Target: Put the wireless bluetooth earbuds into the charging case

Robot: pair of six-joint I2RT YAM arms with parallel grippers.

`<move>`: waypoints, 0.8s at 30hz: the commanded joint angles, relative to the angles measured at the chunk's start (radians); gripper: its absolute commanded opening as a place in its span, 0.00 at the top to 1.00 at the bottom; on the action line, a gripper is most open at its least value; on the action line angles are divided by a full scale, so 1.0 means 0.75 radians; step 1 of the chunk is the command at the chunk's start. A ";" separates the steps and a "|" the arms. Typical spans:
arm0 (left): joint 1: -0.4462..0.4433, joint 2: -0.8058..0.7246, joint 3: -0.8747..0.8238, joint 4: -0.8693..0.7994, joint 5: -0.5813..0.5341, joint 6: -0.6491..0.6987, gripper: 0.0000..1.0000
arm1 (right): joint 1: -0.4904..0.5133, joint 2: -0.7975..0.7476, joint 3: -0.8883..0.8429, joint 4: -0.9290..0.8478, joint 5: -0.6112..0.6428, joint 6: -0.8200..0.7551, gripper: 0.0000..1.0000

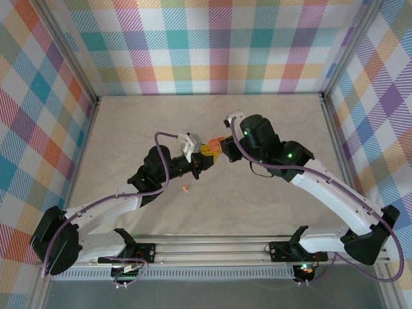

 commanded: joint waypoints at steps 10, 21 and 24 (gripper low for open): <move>-0.021 -0.016 0.062 0.084 -0.007 -0.038 1.00 | 0.007 0.051 0.031 -0.107 -0.116 -0.008 0.80; -0.023 -0.026 0.070 0.087 -0.018 -0.045 1.00 | 0.007 0.087 0.090 -0.166 -0.153 0.026 0.70; -0.022 -0.028 0.069 0.089 -0.020 -0.046 1.00 | 0.008 0.089 0.103 -0.178 -0.153 0.042 0.68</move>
